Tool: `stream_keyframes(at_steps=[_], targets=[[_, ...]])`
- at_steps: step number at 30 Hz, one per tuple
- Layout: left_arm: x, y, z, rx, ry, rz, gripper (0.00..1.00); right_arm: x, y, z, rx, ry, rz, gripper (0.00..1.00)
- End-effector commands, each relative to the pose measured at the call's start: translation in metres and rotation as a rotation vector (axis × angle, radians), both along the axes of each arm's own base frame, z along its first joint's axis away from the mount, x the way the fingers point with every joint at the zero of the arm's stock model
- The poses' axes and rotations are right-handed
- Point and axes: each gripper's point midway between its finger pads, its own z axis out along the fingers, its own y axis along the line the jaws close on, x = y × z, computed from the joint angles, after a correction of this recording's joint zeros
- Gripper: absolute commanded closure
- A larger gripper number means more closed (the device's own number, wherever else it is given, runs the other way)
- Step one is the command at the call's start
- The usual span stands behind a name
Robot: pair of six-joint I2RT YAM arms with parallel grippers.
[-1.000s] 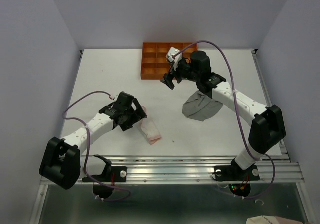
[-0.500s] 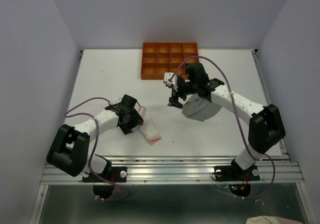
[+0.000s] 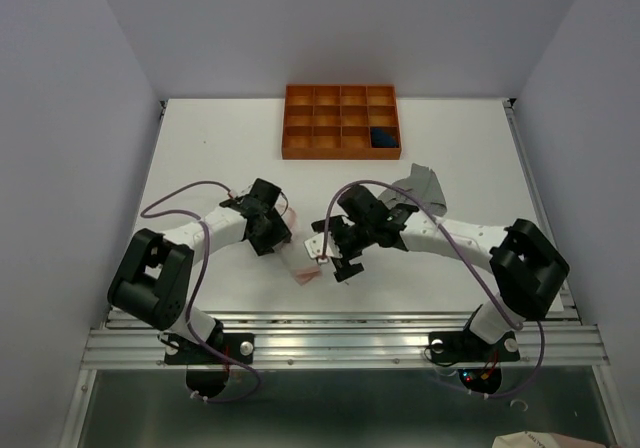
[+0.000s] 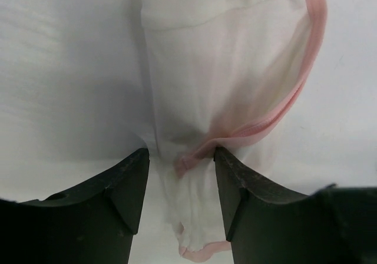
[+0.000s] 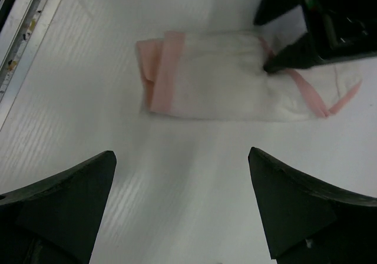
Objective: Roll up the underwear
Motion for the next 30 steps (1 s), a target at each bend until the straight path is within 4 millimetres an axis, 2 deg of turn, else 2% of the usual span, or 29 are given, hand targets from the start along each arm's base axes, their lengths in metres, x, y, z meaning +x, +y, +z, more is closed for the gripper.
stream_keyframes(at_steps=[1,2,3,5,7,12,18,24,30], targets=[[0.002,0.013,-0.031,0.114,0.052,-0.073,0.42,-0.013,0.016,-0.002,0.012,-0.174,0.144,0.00],[0.004,0.013,-0.032,0.118,0.053,-0.083,0.42,-0.016,0.025,-0.004,0.013,-0.217,0.158,0.00],[0.008,0.010,-0.033,0.122,0.053,-0.103,0.44,-0.020,0.024,-0.017,-0.008,-0.219,0.164,0.00],[0.012,0.009,-0.036,0.125,0.053,-0.114,0.50,-0.018,0.031,-0.023,-0.009,-0.251,0.147,0.00],[0.019,0.005,-0.032,0.125,0.033,-0.134,0.51,-0.017,0.033,-0.031,-0.019,-0.230,0.133,0.00],[0.023,0.002,-0.027,0.120,0.022,-0.155,0.53,-0.008,0.045,-0.032,0.027,-0.262,0.117,0.01],[0.016,0.005,-0.031,0.122,0.041,-0.148,0.55,-0.003,0.057,-0.039,0.060,-0.306,0.123,0.13],[0.012,0.006,-0.034,0.121,0.051,-0.152,0.55,-0.011,0.054,-0.053,0.052,-0.315,0.194,0.31],[0.012,0.004,-0.036,0.117,0.060,-0.163,0.55,-0.016,0.056,-0.061,0.057,-0.300,0.221,0.32]])
